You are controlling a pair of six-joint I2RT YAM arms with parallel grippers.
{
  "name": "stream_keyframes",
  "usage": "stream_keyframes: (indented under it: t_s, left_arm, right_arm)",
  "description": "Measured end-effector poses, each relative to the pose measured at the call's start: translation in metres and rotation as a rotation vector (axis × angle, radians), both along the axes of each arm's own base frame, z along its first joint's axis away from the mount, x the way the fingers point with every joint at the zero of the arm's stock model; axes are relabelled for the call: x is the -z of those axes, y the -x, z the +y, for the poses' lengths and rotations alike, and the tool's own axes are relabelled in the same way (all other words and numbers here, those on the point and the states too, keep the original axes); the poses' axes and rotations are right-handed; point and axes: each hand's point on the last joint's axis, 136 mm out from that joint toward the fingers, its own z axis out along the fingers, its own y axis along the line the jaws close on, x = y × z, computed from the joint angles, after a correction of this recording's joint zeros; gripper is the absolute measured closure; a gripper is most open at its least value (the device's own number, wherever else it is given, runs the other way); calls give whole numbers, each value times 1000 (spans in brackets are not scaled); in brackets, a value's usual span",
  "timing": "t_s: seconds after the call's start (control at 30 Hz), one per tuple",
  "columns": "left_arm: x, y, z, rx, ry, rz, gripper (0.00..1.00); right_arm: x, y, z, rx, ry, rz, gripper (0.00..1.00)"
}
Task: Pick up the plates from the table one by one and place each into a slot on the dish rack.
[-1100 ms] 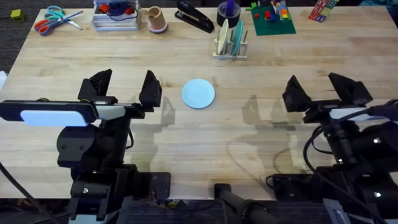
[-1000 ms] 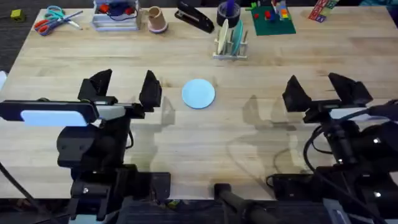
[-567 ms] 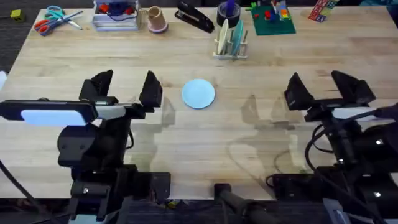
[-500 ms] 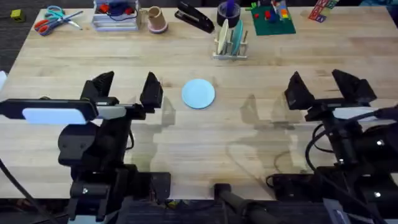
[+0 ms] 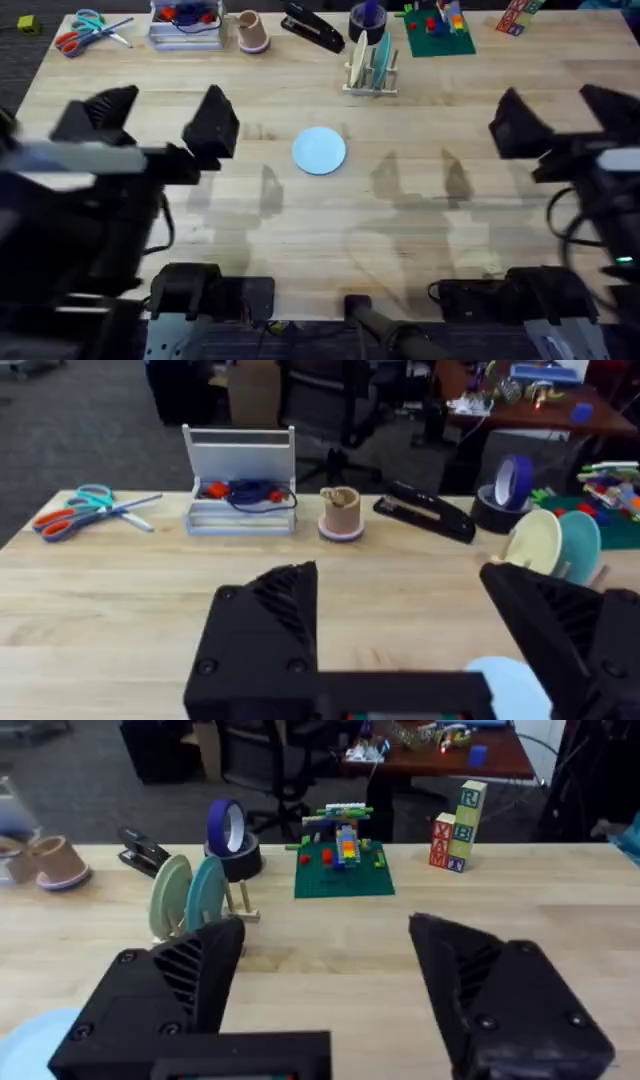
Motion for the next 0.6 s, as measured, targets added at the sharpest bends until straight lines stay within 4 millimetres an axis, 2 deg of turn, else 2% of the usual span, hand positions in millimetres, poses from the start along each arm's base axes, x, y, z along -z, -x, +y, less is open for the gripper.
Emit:
stream_keyframes:
  t_s: [0.27,0.4,0.6]
  left_arm:
    - [-35,-5,1,-7,1,223,7]
    - [-35,-10,1,-7,0,397,7]
    - [-35,-22,1,-7,-1,653,7]
  right_arm:
    - [-31,-2,0,0,1,224,7]
    - [-35,-5,0,0,1,363,7]
    - [-30,-9,0,0,2,579,7]
